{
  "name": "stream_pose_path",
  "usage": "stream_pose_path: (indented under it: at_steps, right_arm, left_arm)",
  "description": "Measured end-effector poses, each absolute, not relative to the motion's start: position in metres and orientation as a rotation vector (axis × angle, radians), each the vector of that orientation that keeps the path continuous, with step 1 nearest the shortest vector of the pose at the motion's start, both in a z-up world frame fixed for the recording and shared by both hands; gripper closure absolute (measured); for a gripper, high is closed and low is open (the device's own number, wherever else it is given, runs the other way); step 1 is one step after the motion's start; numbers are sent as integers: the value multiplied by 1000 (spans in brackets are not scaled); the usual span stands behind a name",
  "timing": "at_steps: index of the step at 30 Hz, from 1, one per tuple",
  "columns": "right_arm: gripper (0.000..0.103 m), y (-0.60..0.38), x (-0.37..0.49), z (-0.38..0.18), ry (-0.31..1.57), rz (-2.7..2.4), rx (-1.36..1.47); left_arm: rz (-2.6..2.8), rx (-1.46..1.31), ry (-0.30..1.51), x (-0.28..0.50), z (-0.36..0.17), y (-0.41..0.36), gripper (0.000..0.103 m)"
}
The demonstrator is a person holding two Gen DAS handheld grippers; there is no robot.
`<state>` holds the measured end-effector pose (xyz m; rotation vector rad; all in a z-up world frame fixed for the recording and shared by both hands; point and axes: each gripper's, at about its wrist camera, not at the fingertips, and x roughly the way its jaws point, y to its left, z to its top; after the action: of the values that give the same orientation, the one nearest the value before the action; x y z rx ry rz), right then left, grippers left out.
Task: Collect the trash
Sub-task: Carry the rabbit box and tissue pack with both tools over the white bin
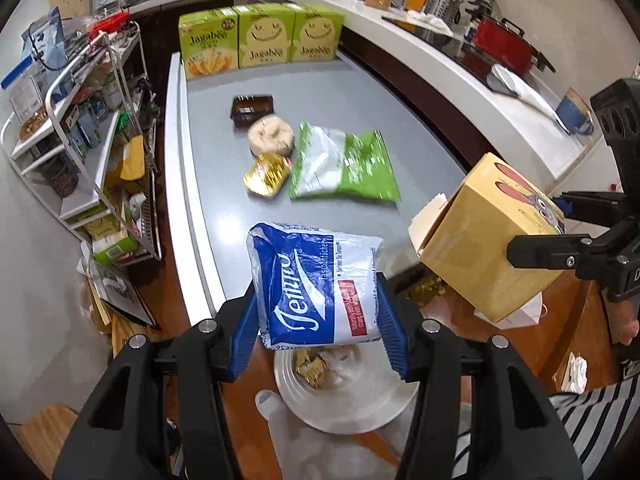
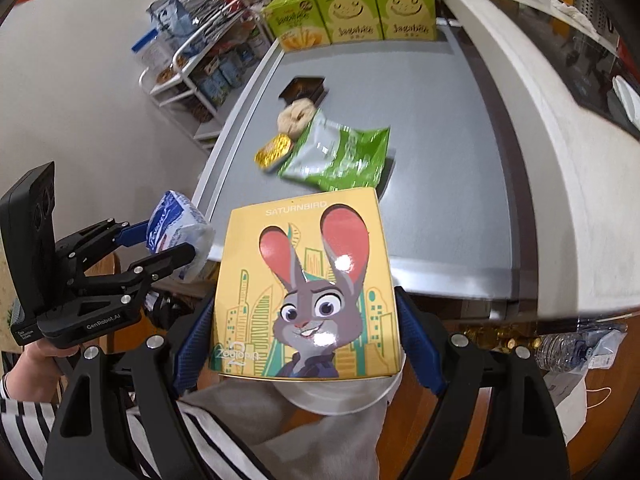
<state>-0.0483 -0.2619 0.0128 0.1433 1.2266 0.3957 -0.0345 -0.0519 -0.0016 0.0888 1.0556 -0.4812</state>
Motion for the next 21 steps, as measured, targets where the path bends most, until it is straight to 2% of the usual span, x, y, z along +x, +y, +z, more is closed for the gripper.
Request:
stream_pose_path:
  at_steps: [21]
  right_arm:
    - [22, -252, -92, -83, 1485, 400, 50]
  left_arm:
    - [-521, 173, 1255, -87, -74, -63, 49]
